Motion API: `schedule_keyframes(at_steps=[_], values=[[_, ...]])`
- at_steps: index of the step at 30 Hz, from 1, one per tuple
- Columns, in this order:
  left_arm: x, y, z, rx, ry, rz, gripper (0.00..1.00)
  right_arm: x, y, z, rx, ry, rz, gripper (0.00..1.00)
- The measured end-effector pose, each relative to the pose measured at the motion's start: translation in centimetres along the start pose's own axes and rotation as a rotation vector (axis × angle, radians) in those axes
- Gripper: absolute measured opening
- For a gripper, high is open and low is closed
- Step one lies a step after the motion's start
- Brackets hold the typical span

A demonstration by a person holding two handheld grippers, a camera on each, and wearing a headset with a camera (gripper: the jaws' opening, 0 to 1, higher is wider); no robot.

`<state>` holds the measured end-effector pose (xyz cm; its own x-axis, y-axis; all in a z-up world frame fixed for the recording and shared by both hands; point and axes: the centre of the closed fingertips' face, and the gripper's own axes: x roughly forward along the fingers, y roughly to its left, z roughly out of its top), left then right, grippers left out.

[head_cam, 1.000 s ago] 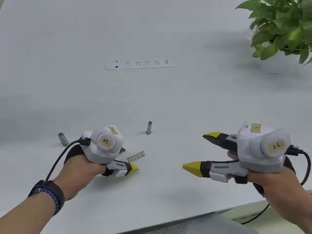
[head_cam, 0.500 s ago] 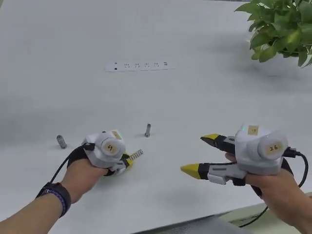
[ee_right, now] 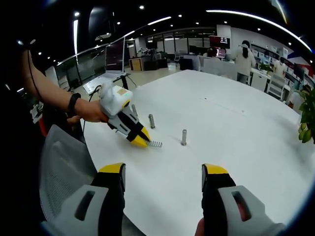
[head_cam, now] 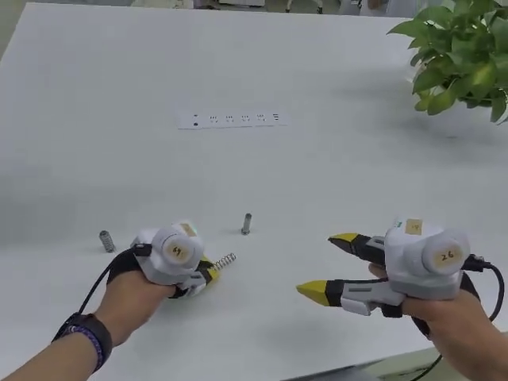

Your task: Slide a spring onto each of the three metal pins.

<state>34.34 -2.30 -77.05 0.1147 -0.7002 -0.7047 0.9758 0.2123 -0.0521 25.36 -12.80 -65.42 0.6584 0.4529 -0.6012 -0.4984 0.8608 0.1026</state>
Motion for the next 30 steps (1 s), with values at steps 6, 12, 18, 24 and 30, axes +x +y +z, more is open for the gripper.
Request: schedule_keyframes(at_steps=[6,12,18,24,30], values=[[-1.6,0.2,0.4,0.009,-0.023,0.008,0.02,0.5,0.1,0.1,0.005,-0.005,0.016,0.61],[-3.2,0.6,0.6,0.018,-0.038,0.016,0.03,1.0,0.3,0.6,0.004,-0.012,0.034,0.61],[-4.4,-0.1,0.8,0.042,-0.049,-0.001,0.03,1.5,0.4,0.7,-0.006,-0.006,0.051,0.6],[-5.2,-0.6,0.6,0.058,-0.051,-0.005,0.03,2.2,1.0,0.4,-0.01,0.001,0.073,0.59],[-6.2,-1.2,0.6,0.067,-0.058,-0.008,0.03,3.0,1.4,0.8,-0.021,0.005,0.093,0.59]])
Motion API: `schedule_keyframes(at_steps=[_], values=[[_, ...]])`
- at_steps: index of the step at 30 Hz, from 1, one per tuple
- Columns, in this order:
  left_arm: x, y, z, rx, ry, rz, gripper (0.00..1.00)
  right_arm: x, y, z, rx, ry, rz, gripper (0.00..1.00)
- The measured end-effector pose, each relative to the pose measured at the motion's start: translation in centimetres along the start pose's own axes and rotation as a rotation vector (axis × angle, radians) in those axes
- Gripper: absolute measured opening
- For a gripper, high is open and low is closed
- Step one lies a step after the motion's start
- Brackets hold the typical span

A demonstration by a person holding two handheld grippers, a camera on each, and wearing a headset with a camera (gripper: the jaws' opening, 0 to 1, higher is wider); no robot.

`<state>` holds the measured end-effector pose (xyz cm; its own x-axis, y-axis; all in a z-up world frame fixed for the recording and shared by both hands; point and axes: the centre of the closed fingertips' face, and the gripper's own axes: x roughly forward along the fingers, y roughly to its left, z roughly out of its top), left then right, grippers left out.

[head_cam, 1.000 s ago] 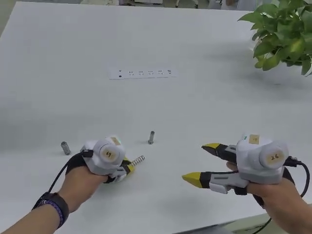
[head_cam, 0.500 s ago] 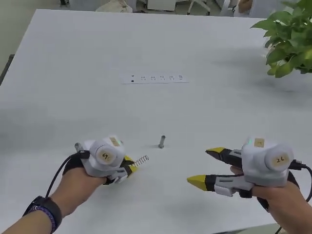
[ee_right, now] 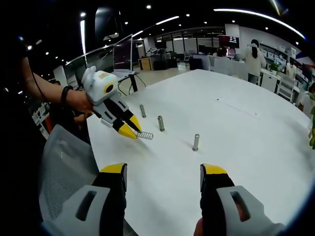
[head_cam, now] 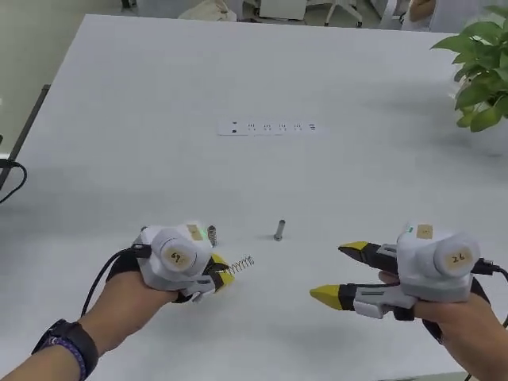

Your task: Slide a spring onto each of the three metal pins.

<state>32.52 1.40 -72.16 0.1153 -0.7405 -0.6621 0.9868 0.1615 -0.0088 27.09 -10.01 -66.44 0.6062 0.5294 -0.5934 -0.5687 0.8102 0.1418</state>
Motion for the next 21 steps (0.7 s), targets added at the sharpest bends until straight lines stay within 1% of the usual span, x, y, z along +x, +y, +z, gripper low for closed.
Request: schedule_keyframes(at_steps=[5,10,13,14,19,21], values=[[-0.8,-0.5,0.0,0.011,-0.005,0.004,0.03,0.8,0.3,0.4,-0.014,0.002,0.031,0.58],[-1.7,-0.8,0.4,0.013,-0.018,0.007,0.03,1.6,0.8,1.0,-0.032,0.001,0.063,0.57],[-2.3,-1.0,0.9,0.012,-0.032,0.013,0.03,2.0,1.1,1.3,-0.045,0.0,0.083,0.55],[-2.6,-1.1,1.2,0.015,-0.04,0.015,0.03,2.3,1.3,1.5,-0.053,-0.004,0.097,0.54],[-3.4,-1.1,1.9,0.034,-0.053,0.024,0.03,3.2,2.2,2.0,-0.095,0.001,0.143,0.5],[-3.6,-1.1,2.3,0.039,-0.06,0.027,0.03,3.6,2.4,2.2,-0.109,0.004,0.154,0.5]])
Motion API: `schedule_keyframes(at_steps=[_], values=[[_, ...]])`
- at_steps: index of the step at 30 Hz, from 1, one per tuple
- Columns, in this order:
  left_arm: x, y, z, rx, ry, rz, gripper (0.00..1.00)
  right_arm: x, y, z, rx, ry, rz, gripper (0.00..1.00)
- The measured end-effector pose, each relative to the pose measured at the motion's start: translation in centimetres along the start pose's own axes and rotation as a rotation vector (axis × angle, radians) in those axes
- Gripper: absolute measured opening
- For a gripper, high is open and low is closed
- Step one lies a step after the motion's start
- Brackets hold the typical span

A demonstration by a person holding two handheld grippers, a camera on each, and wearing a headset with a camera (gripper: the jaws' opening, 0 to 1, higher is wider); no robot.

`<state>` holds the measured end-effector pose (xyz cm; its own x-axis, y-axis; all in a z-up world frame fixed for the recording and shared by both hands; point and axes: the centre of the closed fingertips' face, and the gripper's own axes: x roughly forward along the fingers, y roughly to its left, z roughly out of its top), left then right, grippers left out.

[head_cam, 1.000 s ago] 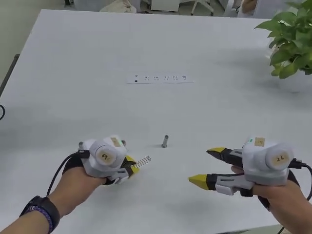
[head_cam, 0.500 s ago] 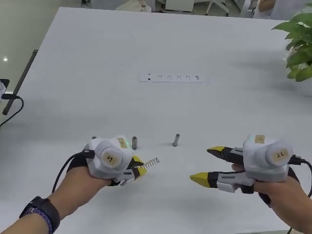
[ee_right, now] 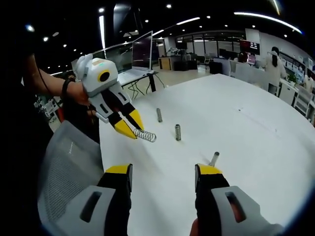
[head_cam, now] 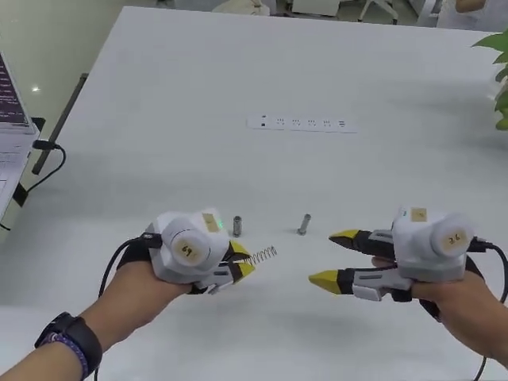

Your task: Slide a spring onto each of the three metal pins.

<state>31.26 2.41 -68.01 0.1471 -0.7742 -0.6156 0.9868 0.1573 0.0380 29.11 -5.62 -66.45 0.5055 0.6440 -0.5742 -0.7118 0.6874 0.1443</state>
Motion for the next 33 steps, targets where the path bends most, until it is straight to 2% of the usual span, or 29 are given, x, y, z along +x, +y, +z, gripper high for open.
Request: schedule_keyframes(at_steps=[8,14,28,33], values=[[-0.5,-0.2,1.0,0.026,-0.017,0.0,0.03,1.2,0.9,0.9,-0.042,0.001,0.066,0.46],[-0.5,-0.8,1.6,0.041,-0.027,-0.016,0.03,1.7,1.8,0.8,-0.062,0.023,0.144,0.42],[-0.2,-3.2,3.0,0.113,-0.033,-0.078,0.03,2.0,3.6,1.0,-0.078,0.013,0.278,0.32],[-0.1,-3.7,3.3,0.121,-0.037,-0.09,0.03,2.0,4.3,1.3,-0.087,0.0,0.313,0.22]])
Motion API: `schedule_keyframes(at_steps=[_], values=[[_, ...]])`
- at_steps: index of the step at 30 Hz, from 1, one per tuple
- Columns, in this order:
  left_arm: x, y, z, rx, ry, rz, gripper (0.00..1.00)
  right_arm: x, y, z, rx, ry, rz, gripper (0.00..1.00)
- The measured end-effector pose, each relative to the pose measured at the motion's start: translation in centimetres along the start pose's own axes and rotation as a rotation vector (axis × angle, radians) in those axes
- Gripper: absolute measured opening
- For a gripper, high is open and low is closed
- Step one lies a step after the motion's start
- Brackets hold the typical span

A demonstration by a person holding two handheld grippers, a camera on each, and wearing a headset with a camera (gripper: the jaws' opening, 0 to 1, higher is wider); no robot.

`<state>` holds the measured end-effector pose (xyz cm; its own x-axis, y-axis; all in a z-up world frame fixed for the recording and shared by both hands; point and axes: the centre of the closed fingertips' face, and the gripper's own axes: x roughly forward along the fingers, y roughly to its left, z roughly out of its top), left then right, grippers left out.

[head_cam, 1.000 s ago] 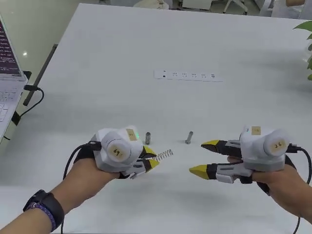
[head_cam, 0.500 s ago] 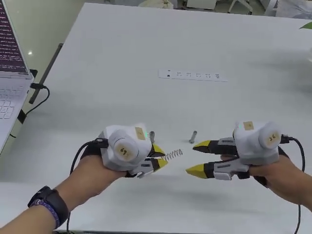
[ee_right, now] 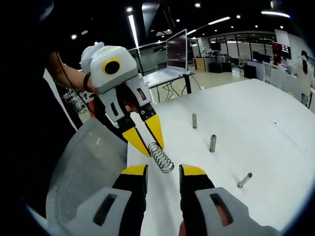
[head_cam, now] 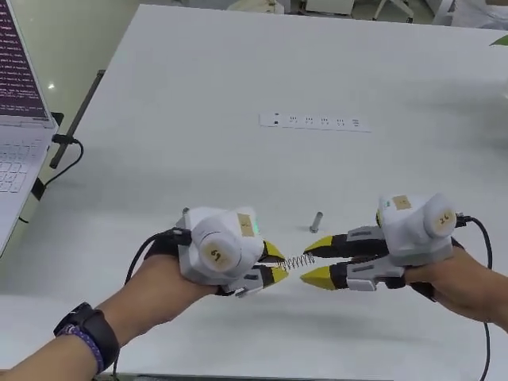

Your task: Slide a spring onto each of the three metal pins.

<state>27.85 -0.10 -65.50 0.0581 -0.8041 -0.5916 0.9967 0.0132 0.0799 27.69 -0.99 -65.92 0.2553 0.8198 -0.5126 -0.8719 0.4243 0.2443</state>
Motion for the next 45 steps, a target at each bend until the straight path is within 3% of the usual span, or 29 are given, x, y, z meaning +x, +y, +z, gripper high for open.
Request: schedule_keyframes(at_steps=[6,19,30,41,45], values=[[0.2,-0.4,0.0,0.014,0.008,-0.016,0.03,-0.1,0.4,0.6,-0.007,-0.023,0.015,0.14],[0.4,-0.5,0.1,0.023,0.015,-0.029,0.03,-0.4,1.0,0.8,-0.009,-0.012,0.03,0.1],[1.6,-0.3,0.8,0.0,-0.006,-0.023,0.02,-0.1,1.6,3.7,-0.096,0.005,0.008,0.09],[1.8,-0.4,1.3,-0.014,-0.028,-0.027,0.02,-0.4,1.6,3.5,-0.145,0.069,0.004,0.1],[1.9,-0.5,1.4,-0.008,-0.029,-0.031,0.02,-1.1,1.5,2.7,-0.199,0.182,0.006,0.24]])
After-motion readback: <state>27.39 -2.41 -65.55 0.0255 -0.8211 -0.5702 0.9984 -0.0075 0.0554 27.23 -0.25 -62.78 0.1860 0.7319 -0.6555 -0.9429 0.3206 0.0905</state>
